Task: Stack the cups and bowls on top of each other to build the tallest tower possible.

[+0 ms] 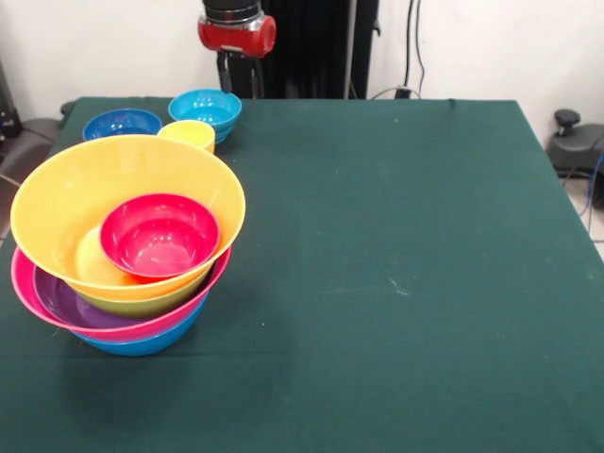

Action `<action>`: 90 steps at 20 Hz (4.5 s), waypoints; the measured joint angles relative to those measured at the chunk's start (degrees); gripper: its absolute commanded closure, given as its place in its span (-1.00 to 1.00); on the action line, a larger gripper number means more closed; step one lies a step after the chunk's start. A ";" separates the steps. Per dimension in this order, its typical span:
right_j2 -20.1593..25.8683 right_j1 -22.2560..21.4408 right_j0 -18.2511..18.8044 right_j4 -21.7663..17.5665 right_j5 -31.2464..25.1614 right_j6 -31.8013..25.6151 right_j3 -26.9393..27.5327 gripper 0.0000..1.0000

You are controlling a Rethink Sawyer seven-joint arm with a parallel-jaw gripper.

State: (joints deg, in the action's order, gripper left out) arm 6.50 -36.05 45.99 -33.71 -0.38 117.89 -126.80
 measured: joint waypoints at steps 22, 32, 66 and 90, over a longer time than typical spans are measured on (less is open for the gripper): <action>-5.34 9.43 -0.91 -1.69 5.30 0.00 3.53 -1.00; -4.33 7.65 -0.06 -1.74 5.26 0.00 4.91 -1.00; 5.04 3.77 -3.95 1.47 -2.70 0.00 13.65 -1.00; -0.30 6.65 -8.03 1.50 -1.95 0.01 13.60 1.00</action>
State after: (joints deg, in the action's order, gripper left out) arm 6.20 -29.40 37.96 -32.21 -2.32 117.90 -113.20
